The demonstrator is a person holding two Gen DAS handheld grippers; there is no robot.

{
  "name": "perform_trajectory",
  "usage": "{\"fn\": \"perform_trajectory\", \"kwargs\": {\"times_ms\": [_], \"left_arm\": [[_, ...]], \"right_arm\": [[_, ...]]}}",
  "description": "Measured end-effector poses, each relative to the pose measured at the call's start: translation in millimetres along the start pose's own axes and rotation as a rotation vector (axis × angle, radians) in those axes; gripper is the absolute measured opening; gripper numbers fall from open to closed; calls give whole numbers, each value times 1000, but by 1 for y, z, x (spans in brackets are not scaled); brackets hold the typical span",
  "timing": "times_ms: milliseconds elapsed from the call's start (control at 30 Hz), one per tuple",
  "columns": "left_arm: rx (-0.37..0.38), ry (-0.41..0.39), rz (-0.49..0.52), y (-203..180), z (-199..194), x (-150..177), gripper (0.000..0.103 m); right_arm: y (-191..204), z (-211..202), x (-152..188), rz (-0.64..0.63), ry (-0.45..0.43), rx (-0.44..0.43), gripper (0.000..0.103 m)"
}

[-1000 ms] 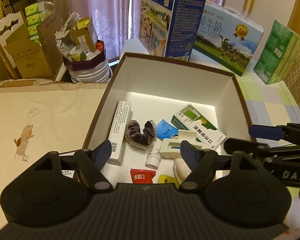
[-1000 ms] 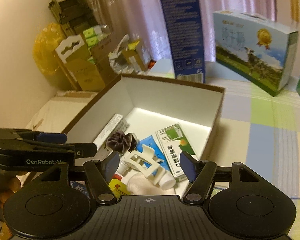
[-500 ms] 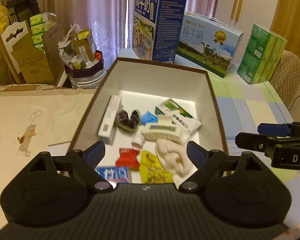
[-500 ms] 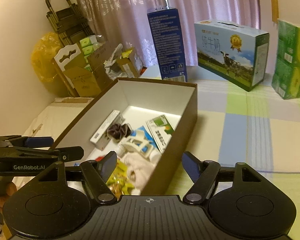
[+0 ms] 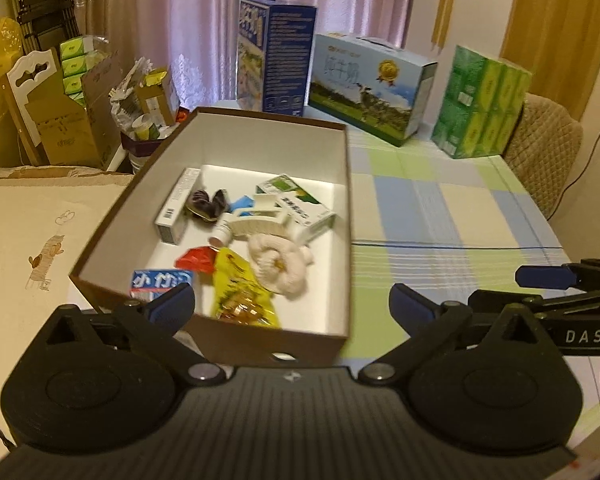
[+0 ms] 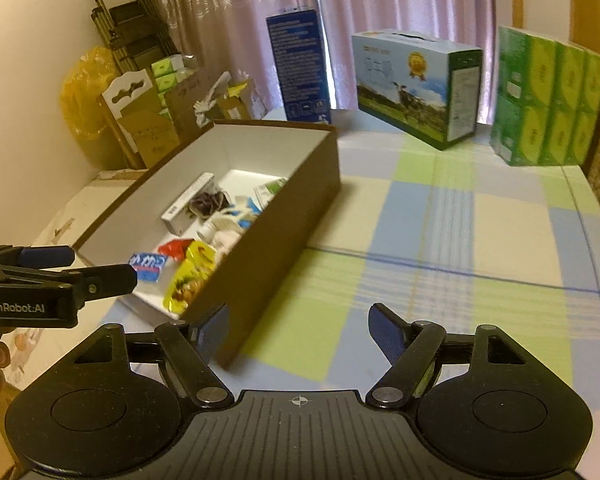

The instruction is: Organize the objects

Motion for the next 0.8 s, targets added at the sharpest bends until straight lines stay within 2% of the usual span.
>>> {"fn": "perform_trajectory", "kwargs": {"times_ms": [233, 800], "left_arm": [[-14, 26, 3, -36, -23, 22, 102], [-35, 83, -12, -96, -72, 78, 102]], "right_arm": [[-26, -38, 25, 17, -10, -11, 74], [-51, -95, 86, 15, 40, -19, 74]]}}
Point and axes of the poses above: each gripper's, at about its wrist camera, not at the fingertips, and z roughly the way its jaws point, y to its left, x to its underside, the point moved 1 cm from there along z, roughly the way its jaws point, and after that the axes turned 10 degrees about z, right-handed, at the moved point
